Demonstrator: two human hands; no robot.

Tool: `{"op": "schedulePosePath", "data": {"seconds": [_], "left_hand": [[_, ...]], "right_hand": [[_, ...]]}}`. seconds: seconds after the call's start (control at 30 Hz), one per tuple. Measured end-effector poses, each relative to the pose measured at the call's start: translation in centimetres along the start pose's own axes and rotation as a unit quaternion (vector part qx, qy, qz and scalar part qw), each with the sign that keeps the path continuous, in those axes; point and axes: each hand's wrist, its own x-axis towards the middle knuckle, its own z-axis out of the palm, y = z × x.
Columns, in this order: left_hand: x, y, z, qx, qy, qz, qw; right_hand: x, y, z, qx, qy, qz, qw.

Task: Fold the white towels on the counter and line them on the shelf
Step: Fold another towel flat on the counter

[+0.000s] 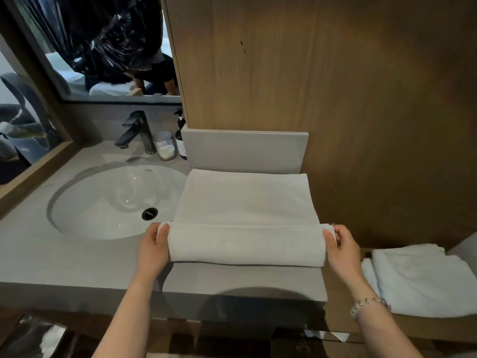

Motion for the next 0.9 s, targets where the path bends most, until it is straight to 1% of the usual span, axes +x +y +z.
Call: {"op": "schedulePosePath", "data": {"seconds": [0.13,0.3,0.37,0.47,0.63,0.73,0.9], "left_hand": [[2.8,0.5,1.1,0.036,0.000,0.006,0.999],[6.7,0.4,2.2,0.095,-0.041,0.005,0.995],[7.9,0.1,2.7,0.111,-0.049,0.015,0.993],[9.2,-0.2,3.5,0.122,-0.057,0.007,0.991],[10.5,-0.5,4.6,0.177,-0.055,-0.018,0.982],[10.4,-0.5,4.9,0.215,-0.041,-0.029,0.975],[10.3,-0.7,5.1,0.258,-0.043,-0.032,0.965]], "right_hand": [[1.9,-0.2,1.1,-0.086,-0.001,0.012,0.996],[4.1,-0.3,2.7,-0.177,0.002,0.052,0.983],[4.9,-0.3,3.3,-0.192,0.008,0.065,0.979],[5.9,-0.1,3.7,-0.221,0.020,0.075,0.972],[7.1,-0.2,3.9,-0.255,0.035,0.064,0.964],[7.7,-0.5,4.3,-0.264,0.029,0.060,0.962],[8.3,-0.8,4.5,-0.317,0.014,0.060,0.946]]}}
